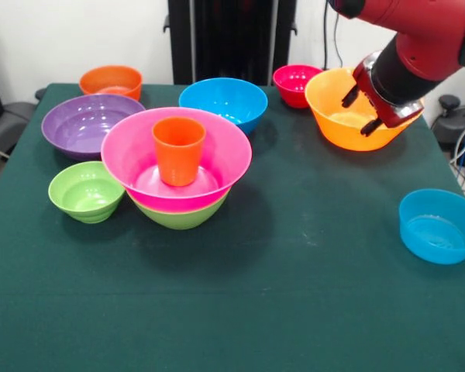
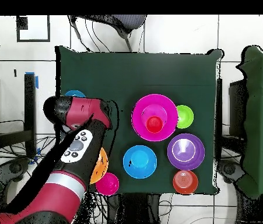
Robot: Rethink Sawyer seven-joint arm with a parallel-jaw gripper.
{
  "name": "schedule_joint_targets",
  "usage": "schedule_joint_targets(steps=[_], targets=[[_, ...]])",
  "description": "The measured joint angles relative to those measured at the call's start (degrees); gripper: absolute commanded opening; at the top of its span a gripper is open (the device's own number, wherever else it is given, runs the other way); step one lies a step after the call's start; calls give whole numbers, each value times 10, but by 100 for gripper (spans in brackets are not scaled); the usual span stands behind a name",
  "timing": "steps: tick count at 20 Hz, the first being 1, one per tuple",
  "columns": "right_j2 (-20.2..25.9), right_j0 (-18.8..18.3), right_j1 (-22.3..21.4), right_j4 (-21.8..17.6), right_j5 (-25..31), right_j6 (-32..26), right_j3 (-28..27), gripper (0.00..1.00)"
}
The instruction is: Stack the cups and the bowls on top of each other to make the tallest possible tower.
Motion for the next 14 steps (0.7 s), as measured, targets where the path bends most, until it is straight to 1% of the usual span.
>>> schedule_joint_targets(steps=[9,14], targets=[[6,-31,-43,0,18,0,12,100],[6,-30,-68,0,20,0,28,100]])
